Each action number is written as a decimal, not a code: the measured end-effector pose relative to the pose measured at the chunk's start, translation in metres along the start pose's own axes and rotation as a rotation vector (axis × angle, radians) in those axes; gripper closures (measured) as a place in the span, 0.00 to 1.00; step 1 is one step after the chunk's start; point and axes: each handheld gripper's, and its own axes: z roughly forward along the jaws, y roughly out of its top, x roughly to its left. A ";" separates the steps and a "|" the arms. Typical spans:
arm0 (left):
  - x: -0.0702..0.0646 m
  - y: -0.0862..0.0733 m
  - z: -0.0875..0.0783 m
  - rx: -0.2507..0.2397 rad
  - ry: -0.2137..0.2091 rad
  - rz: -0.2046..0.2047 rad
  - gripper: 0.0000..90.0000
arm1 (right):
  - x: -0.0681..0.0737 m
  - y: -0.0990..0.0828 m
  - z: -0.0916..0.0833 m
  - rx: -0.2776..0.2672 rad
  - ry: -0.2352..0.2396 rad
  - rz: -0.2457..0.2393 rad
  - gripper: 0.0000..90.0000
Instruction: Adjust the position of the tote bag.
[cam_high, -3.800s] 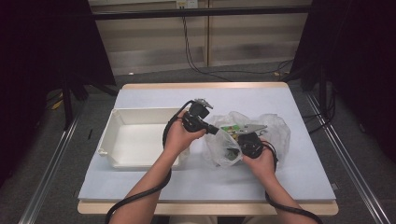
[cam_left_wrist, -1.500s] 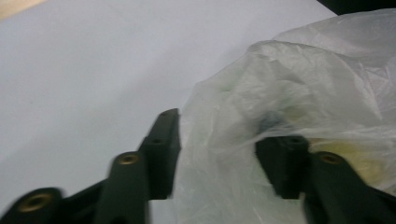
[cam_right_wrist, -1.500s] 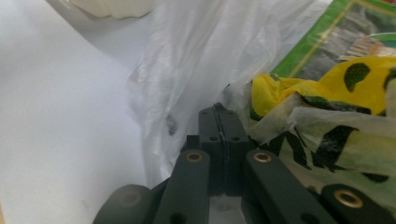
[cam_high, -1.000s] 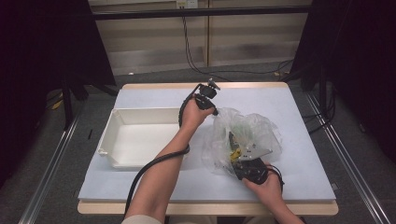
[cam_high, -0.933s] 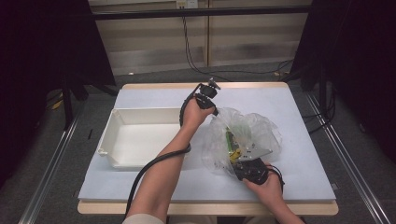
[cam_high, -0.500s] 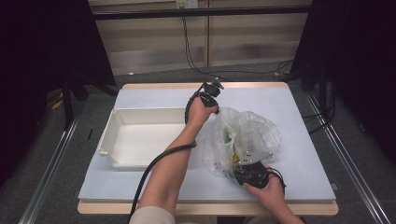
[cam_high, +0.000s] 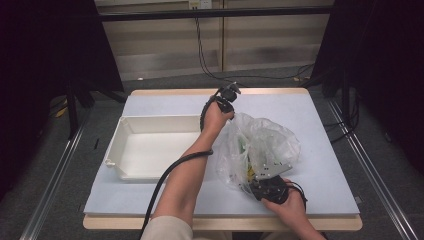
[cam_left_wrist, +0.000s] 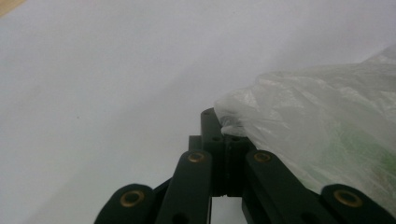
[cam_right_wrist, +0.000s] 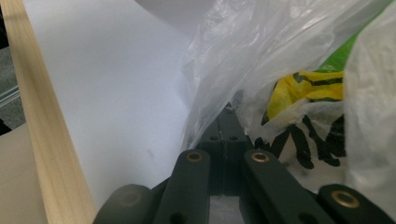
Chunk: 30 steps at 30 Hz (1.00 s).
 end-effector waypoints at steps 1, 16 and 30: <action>0.000 -0.001 0.000 -0.009 -0.008 -0.002 1.00 | -0.001 0.000 0.000 0.000 0.001 0.005 1.00; -0.001 -0.018 -0.027 -0.064 -0.132 -0.050 0.55 | -0.003 0.000 0.000 -0.002 0.001 0.029 1.00; -0.012 -0.031 -0.049 -0.082 -0.213 -0.051 0.55 | -0.005 0.001 0.000 -0.001 -0.012 0.044 0.99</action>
